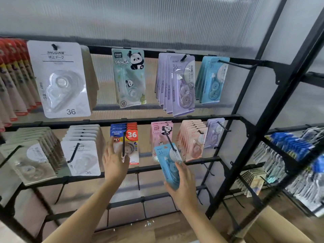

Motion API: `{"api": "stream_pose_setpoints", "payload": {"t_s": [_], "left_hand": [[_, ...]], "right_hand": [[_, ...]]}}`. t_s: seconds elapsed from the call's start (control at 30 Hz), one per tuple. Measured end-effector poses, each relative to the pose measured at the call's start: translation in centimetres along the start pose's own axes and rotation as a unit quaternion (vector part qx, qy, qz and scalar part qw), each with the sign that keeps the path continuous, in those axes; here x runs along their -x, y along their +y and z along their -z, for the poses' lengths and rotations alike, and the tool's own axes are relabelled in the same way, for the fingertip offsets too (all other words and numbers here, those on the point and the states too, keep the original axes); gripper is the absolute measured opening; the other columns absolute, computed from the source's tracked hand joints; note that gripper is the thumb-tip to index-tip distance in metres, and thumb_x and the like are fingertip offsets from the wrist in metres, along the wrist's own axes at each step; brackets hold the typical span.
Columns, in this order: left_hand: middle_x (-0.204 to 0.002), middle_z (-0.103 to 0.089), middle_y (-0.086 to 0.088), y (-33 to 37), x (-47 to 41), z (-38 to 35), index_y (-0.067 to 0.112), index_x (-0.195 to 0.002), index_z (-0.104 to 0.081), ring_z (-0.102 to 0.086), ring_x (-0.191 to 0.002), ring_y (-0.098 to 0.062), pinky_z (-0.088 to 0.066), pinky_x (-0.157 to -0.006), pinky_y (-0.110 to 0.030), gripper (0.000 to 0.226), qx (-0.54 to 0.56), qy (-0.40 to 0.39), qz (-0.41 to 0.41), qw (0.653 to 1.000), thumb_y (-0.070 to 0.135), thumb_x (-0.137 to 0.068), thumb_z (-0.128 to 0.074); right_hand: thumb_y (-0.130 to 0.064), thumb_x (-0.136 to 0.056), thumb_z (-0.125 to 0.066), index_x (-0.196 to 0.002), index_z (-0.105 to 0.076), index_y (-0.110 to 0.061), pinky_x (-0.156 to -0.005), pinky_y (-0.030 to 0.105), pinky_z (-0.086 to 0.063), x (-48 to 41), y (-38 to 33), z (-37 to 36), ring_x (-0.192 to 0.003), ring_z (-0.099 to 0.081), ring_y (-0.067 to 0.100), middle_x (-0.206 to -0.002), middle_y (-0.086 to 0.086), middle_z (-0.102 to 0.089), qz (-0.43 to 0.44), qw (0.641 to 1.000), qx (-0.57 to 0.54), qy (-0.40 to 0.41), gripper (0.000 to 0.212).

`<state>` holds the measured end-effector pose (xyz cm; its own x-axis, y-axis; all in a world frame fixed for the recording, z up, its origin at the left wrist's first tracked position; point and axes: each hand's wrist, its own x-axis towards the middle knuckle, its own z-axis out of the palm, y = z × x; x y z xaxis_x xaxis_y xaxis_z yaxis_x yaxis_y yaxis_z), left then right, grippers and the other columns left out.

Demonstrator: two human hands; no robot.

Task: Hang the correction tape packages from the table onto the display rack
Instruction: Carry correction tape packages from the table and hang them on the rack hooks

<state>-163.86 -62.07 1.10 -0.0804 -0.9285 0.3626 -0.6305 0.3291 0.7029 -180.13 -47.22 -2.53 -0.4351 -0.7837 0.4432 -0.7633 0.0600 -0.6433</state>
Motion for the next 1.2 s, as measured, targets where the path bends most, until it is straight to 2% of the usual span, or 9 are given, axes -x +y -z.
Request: {"api": "stream_pose_setpoints", "payload": {"t_s": [0.13,0.23,0.33,0.5,0.6,0.8,0.93,1.07,1.2], "left_hand": [[-0.152,-0.026,-0.014,-0.5,1.8,1.8,0.012,-0.136,-0.047,-0.023,-0.141,-0.031,-0.024,-0.112,-0.044,0.053,0.081,0.047,-0.011,0.996,-0.006,-0.087,-0.053],[-0.152,-0.026,-0.013,0.8,2.6,3.5,0.010,-0.139,-0.042,-0.023,-0.142,-0.027,-0.020,-0.111,-0.034,0.051,0.132,0.070,-0.046,0.988,-0.006,-0.091,-0.046],[-0.153,-0.028,-0.010,3.5,2.9,4.5,0.013,-0.142,-0.040,-0.025,-0.140,-0.028,-0.021,-0.112,-0.043,0.046,0.090,0.040,-0.148,0.984,0.014,-0.095,-0.041],[-0.150,-0.034,-0.012,8.1,3.0,3.7,0.012,-0.139,-0.046,-0.026,-0.140,-0.032,-0.019,-0.113,-0.046,0.055,0.009,-0.025,-0.289,0.957,0.033,-0.091,-0.030],[-0.153,-0.030,-0.007,9.9,3.1,1.9,0.017,-0.141,-0.044,-0.017,-0.144,-0.027,-0.005,-0.115,-0.037,0.054,-0.014,-0.073,-0.305,0.949,0.037,-0.093,-0.029],[-0.157,-0.020,-0.005,12.1,2.2,-2.1,0.022,-0.145,-0.035,-0.005,-0.146,-0.025,0.001,-0.116,-0.039,0.050,-0.065,-0.111,-0.288,0.949,0.029,-0.097,-0.046],[-0.159,-0.006,0.001,13.4,1.5,-3.7,0.030,-0.149,-0.020,0.005,-0.146,-0.021,0.004,-0.117,-0.039,0.052,-0.134,-0.144,-0.256,0.947,0.041,-0.100,-0.031],[-0.160,-0.005,0.000,15.0,0.3,-5.1,0.032,-0.150,-0.014,0.007,-0.146,-0.022,0.002,-0.117,-0.042,0.054,-0.171,-0.163,-0.228,0.945,0.047,-0.100,-0.026],[-0.160,-0.001,0.000,15.4,-0.2,-6.4,0.031,-0.150,-0.011,0.009,-0.146,-0.025,0.003,-0.117,-0.044,0.055,-0.227,-0.181,-0.209,0.934,0.047,-0.100,-0.025]], "right_hand": [[-0.020,-0.073,-0.080,-0.135,-0.034,-0.030,-0.090,0.054,-0.049,1.0,-0.1,0.4,-0.123,-0.045,0.034,-0.136,0.017,-0.046,0.004,1.000,0.008,0.026,0.078],[-0.019,-0.071,-0.082,-0.136,-0.040,-0.019,-0.088,0.055,-0.049,2.0,0.0,0.8,-0.118,-0.049,0.034,-0.133,0.018,-0.049,-0.013,0.999,0.016,0.035,0.077],[-0.020,-0.073,-0.081,-0.136,-0.043,-0.009,-0.088,0.053,-0.049,2.7,0.4,1.5,-0.119,-0.049,0.034,-0.136,0.018,-0.047,-0.037,0.998,0.029,0.041,0.074],[-0.028,-0.080,-0.074,-0.139,-0.041,-0.010,-0.096,0.048,-0.047,3.3,0.9,4.2,-0.127,-0.040,0.028,-0.141,0.014,-0.039,-0.080,0.994,0.043,0.065,0.070],[-0.024,-0.077,-0.077,-0.137,-0.045,-0.008,-0.096,0.046,-0.047,3.1,1.4,6.5,-0.125,-0.042,0.032,-0.139,0.017,-0.042,-0.083,0.990,0.052,0.098,0.070],[-0.020,-0.076,-0.078,-0.136,-0.045,-0.007,-0.101,0.048,-0.042,-0.4,1.7,10.8,-0.128,-0.040,0.030,-0.138,0.015,-0.042,-0.052,0.985,0.060,0.154,0.070],[-0.023,-0.078,-0.076,-0.139,-0.042,-0.011,-0.106,0.037,-0.037,-3.3,1.5,13.0,-0.133,-0.034,0.021,-0.143,0.011,-0.038,-0.023,0.982,0.043,0.180,0.071],[-0.022,-0.078,-0.076,-0.139,-0.041,-0.011,-0.096,-0.004,-0.021,-6.2,1.3,15.0,-0.131,-0.026,0.006,-0.143,0.014,-0.038,0.038,0.975,0.024,0.218,0.071],[-0.020,-0.078,-0.077,-0.137,-0.037,-0.019,-0.097,-0.005,-0.020,-8.4,1.0,16.9,-0.131,-0.032,0.016,-0.142,0.016,-0.037,0.086,0.966,-0.013,0.244,0.071]]}}
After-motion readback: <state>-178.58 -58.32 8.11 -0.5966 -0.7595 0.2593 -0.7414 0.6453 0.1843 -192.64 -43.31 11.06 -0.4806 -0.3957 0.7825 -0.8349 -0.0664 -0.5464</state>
